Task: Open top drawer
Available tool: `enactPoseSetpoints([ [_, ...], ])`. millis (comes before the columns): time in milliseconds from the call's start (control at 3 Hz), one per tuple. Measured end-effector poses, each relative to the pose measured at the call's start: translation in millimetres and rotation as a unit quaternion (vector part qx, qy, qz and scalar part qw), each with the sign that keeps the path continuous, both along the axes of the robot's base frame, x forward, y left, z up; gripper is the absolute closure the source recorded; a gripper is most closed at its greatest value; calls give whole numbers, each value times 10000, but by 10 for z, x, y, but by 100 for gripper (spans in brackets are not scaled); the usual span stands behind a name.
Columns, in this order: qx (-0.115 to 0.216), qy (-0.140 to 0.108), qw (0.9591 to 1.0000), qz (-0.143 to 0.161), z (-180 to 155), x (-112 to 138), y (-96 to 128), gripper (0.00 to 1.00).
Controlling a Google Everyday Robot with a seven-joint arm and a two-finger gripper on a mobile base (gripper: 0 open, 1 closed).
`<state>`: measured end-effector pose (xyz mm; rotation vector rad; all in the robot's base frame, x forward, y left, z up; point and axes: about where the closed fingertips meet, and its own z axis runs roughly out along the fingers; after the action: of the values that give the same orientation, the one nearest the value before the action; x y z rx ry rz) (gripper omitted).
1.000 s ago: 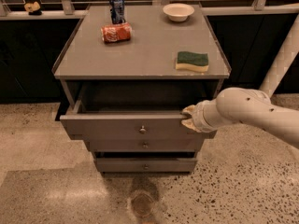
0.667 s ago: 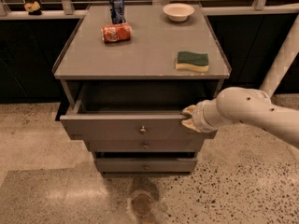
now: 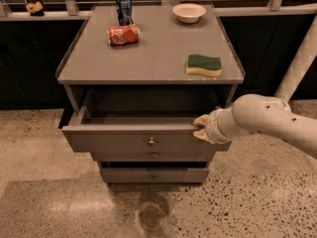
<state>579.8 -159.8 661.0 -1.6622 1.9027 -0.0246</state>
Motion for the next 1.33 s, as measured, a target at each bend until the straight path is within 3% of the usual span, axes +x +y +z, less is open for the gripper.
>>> enactPoseSetpoints([
  [1333,-114,-119,9998,126,-5,-114,-31,100],
])
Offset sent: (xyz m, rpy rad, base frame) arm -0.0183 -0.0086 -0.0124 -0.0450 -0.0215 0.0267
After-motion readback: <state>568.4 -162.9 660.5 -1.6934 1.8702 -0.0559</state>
